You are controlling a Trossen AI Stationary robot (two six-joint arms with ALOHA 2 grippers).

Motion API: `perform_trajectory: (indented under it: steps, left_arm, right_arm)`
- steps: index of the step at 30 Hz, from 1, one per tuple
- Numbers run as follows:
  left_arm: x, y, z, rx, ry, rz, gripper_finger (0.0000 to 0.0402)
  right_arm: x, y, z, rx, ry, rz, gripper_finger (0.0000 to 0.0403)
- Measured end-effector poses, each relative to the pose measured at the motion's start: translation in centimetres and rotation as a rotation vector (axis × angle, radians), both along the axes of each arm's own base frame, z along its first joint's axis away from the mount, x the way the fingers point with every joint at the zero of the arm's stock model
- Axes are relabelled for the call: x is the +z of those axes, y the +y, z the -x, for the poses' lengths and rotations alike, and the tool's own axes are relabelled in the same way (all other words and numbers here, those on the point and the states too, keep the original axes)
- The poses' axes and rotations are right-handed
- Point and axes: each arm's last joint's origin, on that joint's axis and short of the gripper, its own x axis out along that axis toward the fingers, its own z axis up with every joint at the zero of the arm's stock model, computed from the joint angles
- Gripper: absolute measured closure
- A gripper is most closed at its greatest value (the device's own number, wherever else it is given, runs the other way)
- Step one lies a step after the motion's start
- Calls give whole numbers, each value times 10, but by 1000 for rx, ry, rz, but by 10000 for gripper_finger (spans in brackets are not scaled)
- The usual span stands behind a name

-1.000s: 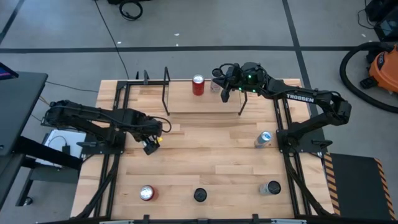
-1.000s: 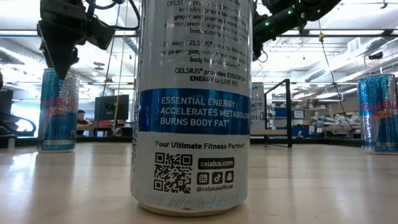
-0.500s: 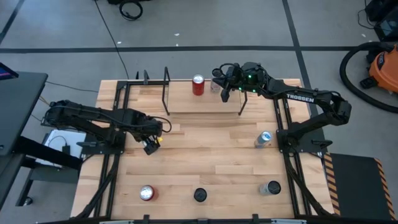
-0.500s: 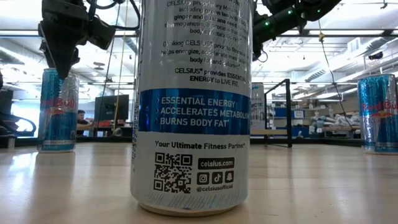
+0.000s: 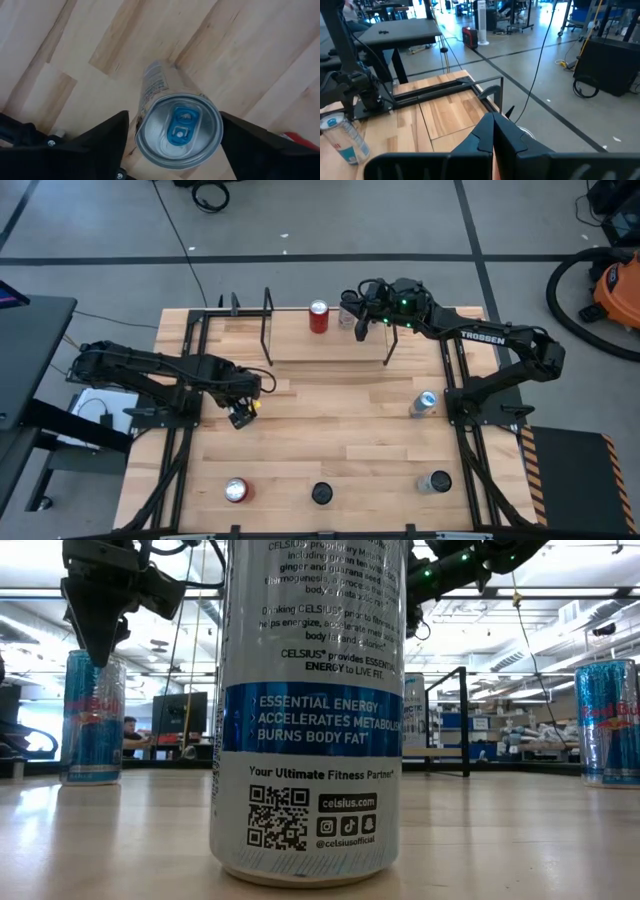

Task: Place canned beverage on shelf
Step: Put the left blue soda can on the shelf

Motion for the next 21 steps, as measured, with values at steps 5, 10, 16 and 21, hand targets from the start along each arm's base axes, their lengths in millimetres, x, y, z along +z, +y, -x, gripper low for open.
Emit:
perform_trajectory:
  steps: [5, 10, 16, 21]
  left_arm:
    - [0, 3, 0, 10, 1, 11, 136]
    - [0, 10, 0, 26, 1, 20, 164]
    - [0, 14, 0, 22, 2, 41, 162]
    - [8, 19, -1, 11, -3, 56, 162]
  right_arm:
    - [0, 0, 0, 0, 0, 0, 393]
    - [0, 0, 0, 0, 0, 0, 393]
    - [0, 0, 0, 0, 0, 1, 393]
    - [0, 0, 0, 1, 0, 1, 393]
